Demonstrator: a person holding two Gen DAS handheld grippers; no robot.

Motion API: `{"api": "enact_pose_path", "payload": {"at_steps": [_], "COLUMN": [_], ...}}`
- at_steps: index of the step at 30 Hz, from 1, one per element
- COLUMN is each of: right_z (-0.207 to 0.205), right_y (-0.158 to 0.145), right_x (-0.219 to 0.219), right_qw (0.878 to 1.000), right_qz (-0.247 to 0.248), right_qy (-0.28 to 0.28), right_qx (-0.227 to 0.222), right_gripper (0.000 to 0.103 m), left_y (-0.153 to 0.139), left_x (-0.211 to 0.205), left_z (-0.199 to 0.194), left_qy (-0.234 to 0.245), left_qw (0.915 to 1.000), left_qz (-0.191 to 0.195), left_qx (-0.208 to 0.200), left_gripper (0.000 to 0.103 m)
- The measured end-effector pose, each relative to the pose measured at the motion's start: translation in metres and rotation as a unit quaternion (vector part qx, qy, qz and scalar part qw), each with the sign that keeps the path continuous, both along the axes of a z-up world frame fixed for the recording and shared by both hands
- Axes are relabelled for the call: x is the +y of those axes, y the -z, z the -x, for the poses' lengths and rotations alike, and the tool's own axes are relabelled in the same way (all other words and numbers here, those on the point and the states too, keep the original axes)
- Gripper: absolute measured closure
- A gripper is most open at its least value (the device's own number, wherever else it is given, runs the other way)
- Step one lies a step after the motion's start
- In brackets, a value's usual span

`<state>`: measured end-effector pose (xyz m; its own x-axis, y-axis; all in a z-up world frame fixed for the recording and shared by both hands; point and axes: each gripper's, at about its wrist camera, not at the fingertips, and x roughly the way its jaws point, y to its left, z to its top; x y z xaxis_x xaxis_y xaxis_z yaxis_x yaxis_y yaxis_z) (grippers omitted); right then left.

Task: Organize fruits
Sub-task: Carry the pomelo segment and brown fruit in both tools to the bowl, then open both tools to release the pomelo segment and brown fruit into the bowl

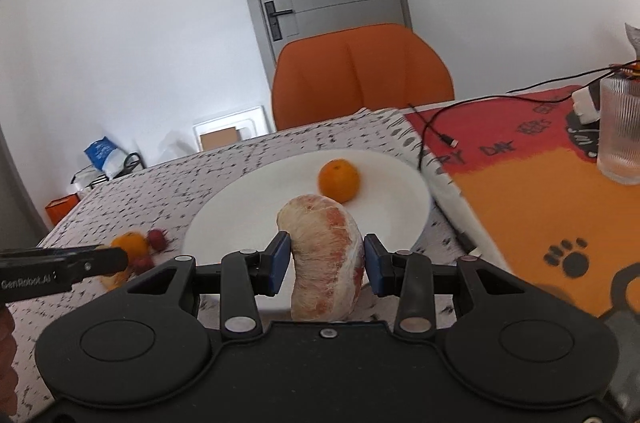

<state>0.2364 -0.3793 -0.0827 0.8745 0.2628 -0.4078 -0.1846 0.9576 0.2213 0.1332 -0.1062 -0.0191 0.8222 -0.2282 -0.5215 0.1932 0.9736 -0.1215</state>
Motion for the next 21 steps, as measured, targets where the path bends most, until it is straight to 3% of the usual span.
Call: {"api": "enact_pose_path", "payload": {"at_steps": [13, 21], "right_z": [-0.02, -0.009], "right_y": [0.001, 0.002], "right_x": [-0.017, -0.034], "right_qw": [1.0, 0.999], "right_qz": [-0.016, -0.03], "right_qy": [0.02, 0.034], "right_qx": [-0.009, -0.025], "right_gripper": [0.061, 0.06], "left_y": [-0.006, -0.005], "left_x": [-0.03, -0.054], "left_z": [-0.032, -0.042], "left_qy": [0.014, 0.039], "left_qw": [0.9995, 0.9985], "left_qz": [-0.027, -0.039], "left_qx": [-0.008, -0.007], "left_gripper": [0.077, 0.077]}}
